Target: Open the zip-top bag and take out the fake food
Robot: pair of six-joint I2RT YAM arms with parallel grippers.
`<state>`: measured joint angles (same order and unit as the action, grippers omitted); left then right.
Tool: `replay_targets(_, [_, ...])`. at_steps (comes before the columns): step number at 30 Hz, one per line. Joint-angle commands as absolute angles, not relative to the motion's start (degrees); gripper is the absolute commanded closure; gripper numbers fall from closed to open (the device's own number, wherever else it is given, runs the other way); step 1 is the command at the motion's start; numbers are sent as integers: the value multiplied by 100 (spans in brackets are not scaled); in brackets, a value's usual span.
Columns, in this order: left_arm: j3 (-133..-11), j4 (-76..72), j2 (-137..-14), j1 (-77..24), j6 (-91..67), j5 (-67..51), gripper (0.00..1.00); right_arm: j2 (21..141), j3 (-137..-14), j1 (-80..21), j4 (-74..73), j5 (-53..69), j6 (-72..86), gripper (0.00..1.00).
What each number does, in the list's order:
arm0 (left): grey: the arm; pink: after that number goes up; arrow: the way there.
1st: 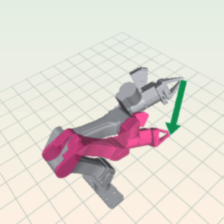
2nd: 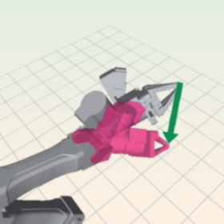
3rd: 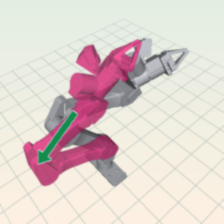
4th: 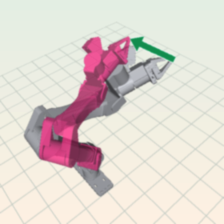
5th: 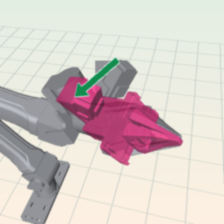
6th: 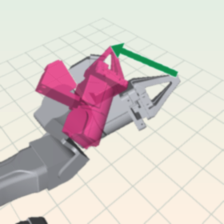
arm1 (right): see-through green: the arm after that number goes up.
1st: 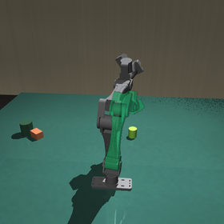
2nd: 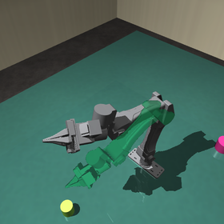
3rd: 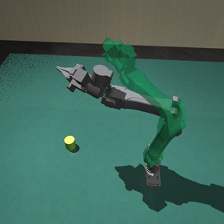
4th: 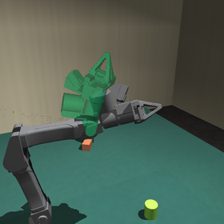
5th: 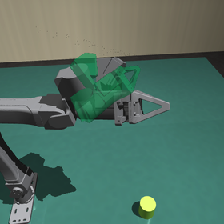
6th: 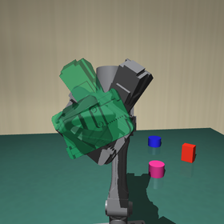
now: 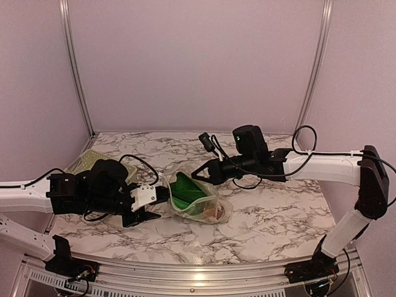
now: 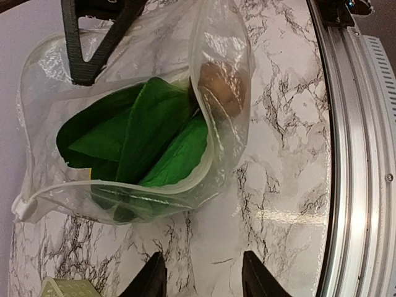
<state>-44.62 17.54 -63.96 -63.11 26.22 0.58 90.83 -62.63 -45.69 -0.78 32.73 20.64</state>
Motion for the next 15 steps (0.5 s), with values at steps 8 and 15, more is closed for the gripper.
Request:
replay_targets(8, [-4104, 229, -5554, -6319, 394, 1011, 35, 9899, -6427, -5093, 1122, 3335, 2680, 100])
replay_targets(15, [-3531, -1010, -6096, -6304, -828, 1053, 32, 10211, -6479, -5079, 1373, 3141, 2785, 100])
